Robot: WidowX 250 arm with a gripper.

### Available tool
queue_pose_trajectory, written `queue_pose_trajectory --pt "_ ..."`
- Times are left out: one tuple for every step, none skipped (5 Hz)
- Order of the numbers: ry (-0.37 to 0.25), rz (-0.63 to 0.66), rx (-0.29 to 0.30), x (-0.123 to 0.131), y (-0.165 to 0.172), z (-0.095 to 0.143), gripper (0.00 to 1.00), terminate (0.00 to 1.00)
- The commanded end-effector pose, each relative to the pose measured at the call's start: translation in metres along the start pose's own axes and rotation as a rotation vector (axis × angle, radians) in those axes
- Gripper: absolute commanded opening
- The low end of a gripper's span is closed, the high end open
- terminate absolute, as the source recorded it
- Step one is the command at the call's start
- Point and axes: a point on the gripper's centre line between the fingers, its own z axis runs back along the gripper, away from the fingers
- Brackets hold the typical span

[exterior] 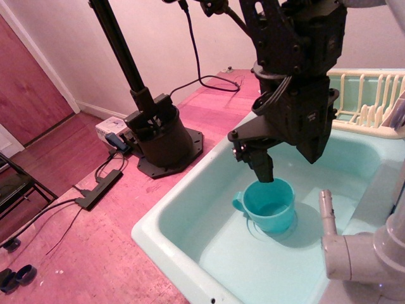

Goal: Flip cup upright

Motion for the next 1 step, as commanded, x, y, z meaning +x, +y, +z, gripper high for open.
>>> queue_pose_trajectory --pt "-0.1 -0.01 0.047 0.0039 0.0029 0.0329 1.0 1.0"
